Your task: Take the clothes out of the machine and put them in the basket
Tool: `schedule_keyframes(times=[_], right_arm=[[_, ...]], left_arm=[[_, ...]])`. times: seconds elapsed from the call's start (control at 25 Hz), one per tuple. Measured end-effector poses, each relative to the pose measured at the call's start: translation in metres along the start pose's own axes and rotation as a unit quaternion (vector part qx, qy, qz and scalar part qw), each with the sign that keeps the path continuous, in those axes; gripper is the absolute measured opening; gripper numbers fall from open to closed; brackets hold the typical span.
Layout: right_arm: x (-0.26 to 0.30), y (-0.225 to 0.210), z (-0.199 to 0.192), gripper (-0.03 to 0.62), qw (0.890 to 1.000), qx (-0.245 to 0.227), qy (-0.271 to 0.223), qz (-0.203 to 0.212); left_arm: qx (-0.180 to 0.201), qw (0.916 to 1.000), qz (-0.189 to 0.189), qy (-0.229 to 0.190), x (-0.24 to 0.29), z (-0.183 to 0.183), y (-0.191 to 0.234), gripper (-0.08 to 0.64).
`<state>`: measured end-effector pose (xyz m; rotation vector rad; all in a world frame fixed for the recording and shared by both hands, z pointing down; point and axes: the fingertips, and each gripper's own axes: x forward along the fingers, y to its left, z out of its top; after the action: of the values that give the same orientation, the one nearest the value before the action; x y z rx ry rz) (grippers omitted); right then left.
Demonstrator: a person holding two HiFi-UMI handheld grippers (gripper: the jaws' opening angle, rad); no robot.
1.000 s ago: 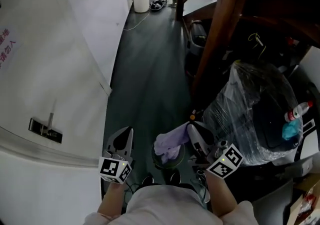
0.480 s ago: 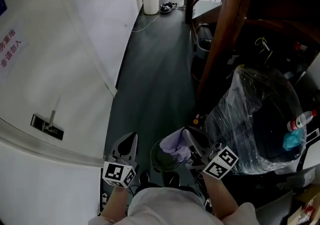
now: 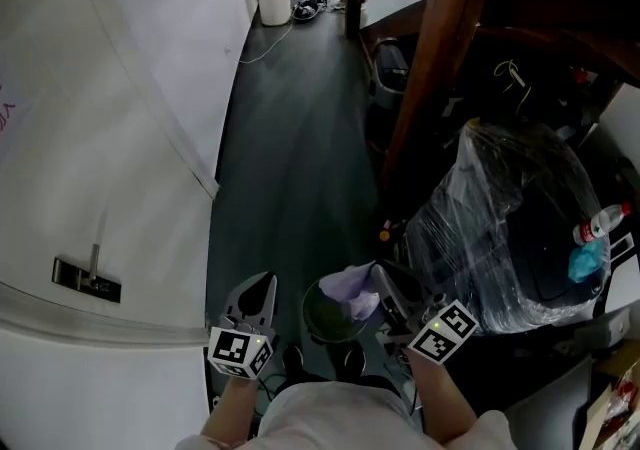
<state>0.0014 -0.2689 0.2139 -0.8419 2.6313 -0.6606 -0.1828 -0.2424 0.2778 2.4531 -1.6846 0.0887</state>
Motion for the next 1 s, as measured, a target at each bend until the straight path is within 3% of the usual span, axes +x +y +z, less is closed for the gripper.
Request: schedule_keyframes(times=[0.48,1.0], right_arm=[[0.007,-0.015,-0.058,0.015,0.997,0.011,0.029,-0.065],[-0.004,-0.056,-0.131,0.015,0.989,0.054,0.083,-0.113]], left_arm=[[-0.008,0.9979,-0.05,0.041,0.008,-0.044,0.018,0.021],[-0.025,0.9914,-0.065,0.11,0.013,-0.121,0.016,0.021]])
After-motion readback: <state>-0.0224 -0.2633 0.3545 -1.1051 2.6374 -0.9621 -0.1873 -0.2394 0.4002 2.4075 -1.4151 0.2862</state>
